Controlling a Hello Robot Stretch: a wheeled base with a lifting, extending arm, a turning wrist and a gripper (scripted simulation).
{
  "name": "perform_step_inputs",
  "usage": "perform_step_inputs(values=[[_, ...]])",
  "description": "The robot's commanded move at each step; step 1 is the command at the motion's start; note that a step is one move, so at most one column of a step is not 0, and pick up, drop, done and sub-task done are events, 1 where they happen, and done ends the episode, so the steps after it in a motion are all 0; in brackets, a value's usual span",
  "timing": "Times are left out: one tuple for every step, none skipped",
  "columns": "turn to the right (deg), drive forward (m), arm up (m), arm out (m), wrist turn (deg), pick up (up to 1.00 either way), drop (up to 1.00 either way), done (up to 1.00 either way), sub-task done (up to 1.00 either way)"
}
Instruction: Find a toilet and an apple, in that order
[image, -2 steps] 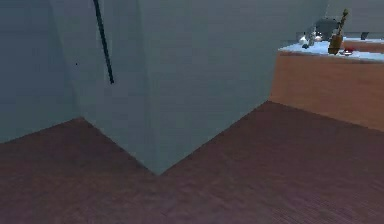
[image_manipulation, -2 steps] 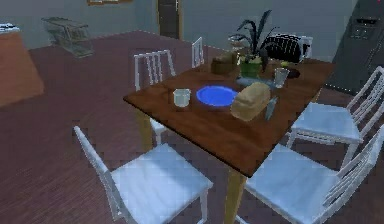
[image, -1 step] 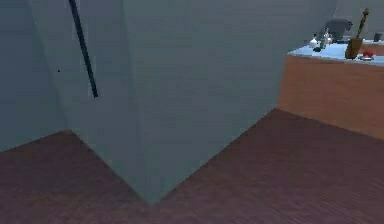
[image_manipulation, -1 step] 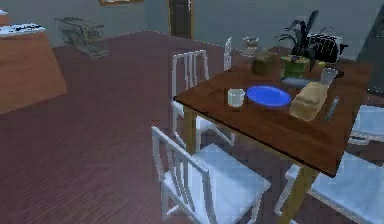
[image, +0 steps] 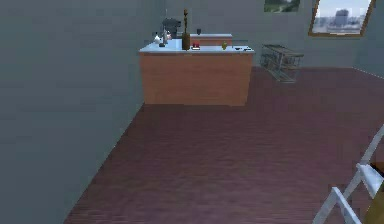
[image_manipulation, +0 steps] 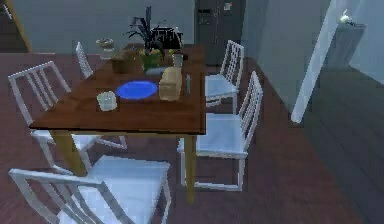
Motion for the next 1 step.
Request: perform_step_inputs(values=[[0.0, 0.8, 0.0, 0.0, 0.0, 0.0, 0.0, 0.0, 0.0]])
